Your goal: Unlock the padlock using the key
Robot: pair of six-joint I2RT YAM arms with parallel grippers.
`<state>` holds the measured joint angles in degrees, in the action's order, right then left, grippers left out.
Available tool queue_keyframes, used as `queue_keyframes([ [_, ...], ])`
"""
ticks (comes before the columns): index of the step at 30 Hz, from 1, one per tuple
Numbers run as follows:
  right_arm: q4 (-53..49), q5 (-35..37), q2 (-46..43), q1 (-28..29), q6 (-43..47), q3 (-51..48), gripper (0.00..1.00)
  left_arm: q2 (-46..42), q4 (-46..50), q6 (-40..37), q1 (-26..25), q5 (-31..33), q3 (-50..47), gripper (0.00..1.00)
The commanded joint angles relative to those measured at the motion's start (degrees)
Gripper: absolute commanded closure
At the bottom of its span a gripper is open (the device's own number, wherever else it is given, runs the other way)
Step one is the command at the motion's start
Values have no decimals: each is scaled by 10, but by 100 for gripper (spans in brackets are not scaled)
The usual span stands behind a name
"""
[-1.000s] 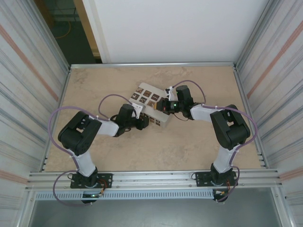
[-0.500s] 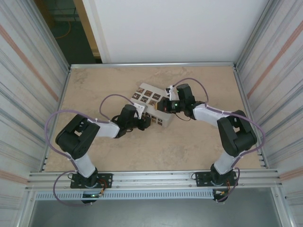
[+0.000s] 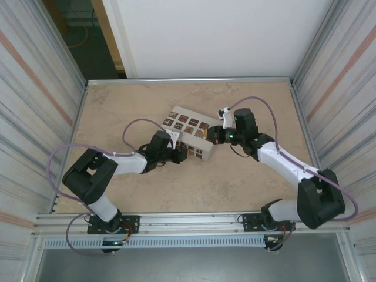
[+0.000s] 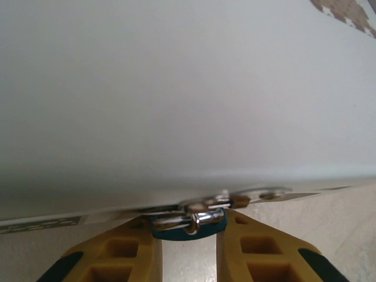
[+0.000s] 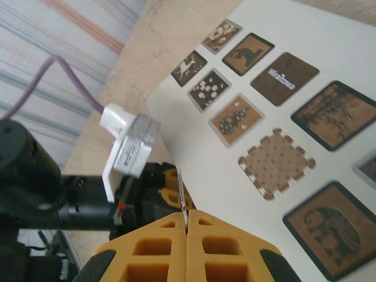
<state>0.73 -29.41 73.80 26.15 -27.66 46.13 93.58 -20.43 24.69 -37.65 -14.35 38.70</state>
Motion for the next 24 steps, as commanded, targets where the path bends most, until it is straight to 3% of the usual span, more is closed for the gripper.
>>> queue_keyframes([
  [1,-31,35,-55,23,52,-30,100,-29,33,29,-7,-5,37,78],
  [12,-18,155,-151,145,137,-141,100,-49,125,93,-11,-8,83,82],
  [24,63,279,-110,227,134,-207,100,-52,169,152,-11,-32,112,84],
])
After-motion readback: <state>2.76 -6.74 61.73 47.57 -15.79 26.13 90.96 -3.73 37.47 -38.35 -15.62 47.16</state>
